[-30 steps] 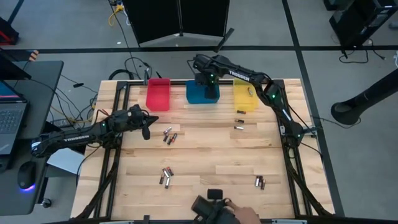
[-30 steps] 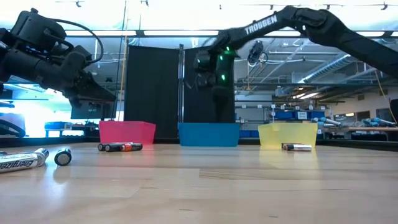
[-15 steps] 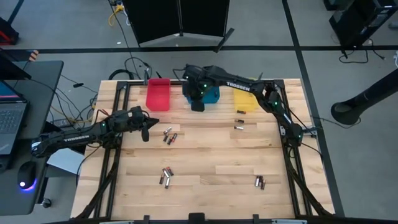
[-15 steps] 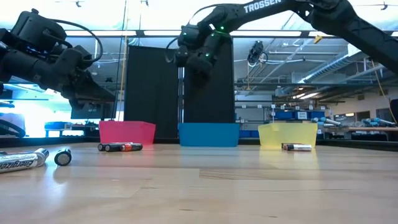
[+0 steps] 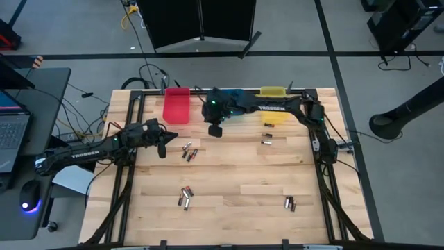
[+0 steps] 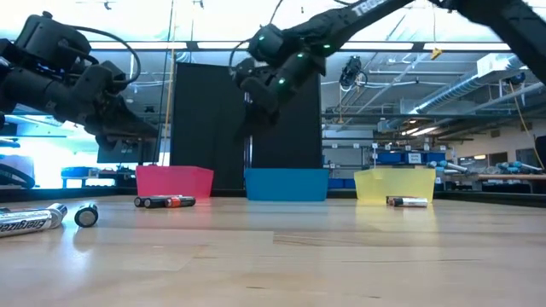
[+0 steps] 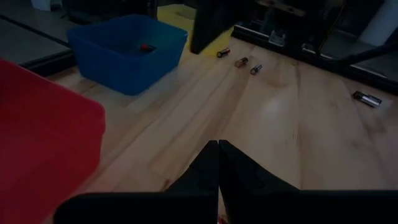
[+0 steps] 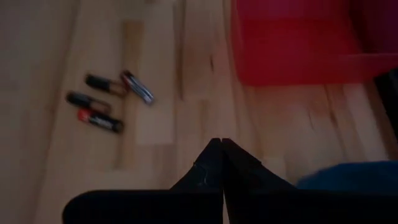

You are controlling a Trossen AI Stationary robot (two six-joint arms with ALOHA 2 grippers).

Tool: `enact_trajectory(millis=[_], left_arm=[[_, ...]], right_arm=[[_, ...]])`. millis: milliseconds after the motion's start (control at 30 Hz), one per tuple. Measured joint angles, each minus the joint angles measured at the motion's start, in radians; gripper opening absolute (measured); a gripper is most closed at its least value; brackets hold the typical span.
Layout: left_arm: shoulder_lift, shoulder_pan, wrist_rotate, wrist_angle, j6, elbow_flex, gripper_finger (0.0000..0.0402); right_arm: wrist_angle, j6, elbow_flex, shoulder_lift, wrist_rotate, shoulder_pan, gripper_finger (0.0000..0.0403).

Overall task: Sort batteries
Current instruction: Put the brown battery into the red bin

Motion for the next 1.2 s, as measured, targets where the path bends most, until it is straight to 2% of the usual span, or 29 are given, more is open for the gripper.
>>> enact_trajectory(millis=[100, 267, 333, 467, 633, 833, 967, 1200], left_arm=[[0.000, 0.000, 0.001, 0.001, 0.000, 0.000, 0.0013], [0.004, 0.000, 0.009, -0.013, -0.027, 0.001, 0.0013], [0.009, 0.000, 0.010, -0.034, -0.032, 0.010, 0.0013], [0.024, -0.003, 0.004, -0.181, -0.030, 0.082, 0.0013], [0.051, -0.042, -0.024, -0.248, -0.043, 0.155, 0.0013], [0.115, -0.127, -0.065, -0.294, -0.132, 0.205, 0.0013], [0.187, -0.203, -0.099, -0.303, -0.197, 0.237, 0.0013], [0.371, -0.350, -0.155, -0.335, -0.344, 0.313, 0.0013]], right_arm=[[0.170, 0.064, -0.163, -0.078, 0.013, 0.019, 0.0004], [0.409, 0.181, -0.437, -0.213, 0.101, 0.064, 0.0004], [0.490, 0.218, -0.545, -0.270, 0.152, 0.092, 0.0004], [0.656, 0.269, -0.761, -0.377, 0.313, 0.157, 0.0005], [0.909, 0.310, -0.971, -0.476, 0.421, 0.214, 0.0005], [0.969, 0.362, -1.060, -0.524, 0.406, 0.231, 0.0016], [0.970, 0.352, -1.060, -0.523, 0.290, 0.221, 0.0025], [0.967, 0.273, -1.060, -0.523, 0.270, 0.217, 0.0007]])
